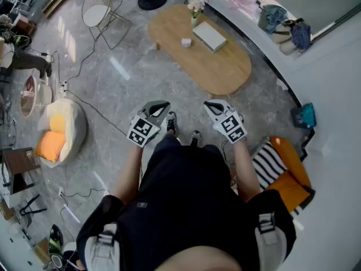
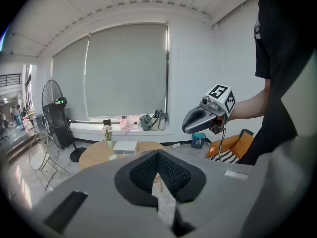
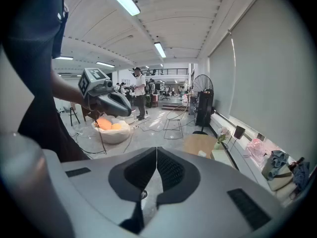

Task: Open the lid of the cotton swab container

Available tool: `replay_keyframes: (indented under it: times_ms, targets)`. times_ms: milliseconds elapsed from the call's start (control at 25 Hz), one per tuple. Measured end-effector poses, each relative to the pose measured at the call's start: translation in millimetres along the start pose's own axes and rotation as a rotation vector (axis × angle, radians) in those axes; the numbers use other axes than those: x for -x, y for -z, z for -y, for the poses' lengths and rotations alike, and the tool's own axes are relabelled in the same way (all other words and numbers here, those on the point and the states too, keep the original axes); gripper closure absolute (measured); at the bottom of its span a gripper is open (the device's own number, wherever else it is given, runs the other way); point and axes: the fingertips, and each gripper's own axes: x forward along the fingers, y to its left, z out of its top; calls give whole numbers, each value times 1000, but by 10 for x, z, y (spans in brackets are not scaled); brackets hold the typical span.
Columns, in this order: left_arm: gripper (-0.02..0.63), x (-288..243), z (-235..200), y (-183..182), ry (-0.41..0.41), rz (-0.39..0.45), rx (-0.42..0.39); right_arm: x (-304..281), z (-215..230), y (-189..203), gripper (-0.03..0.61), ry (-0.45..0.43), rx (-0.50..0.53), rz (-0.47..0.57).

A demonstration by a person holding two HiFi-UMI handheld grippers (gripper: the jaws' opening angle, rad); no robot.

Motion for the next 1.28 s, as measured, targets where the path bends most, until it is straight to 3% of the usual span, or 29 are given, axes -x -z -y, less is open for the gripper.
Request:
replay_keyframes:
  times_ms: [600,1280]
  targets:
    - [614,20,232,-108,-22,50,5,205,-167,231,581,2,26,-24]
    - [614,161,-188,48,-5,56,44,-177,-150,10,582,34,41,-64]
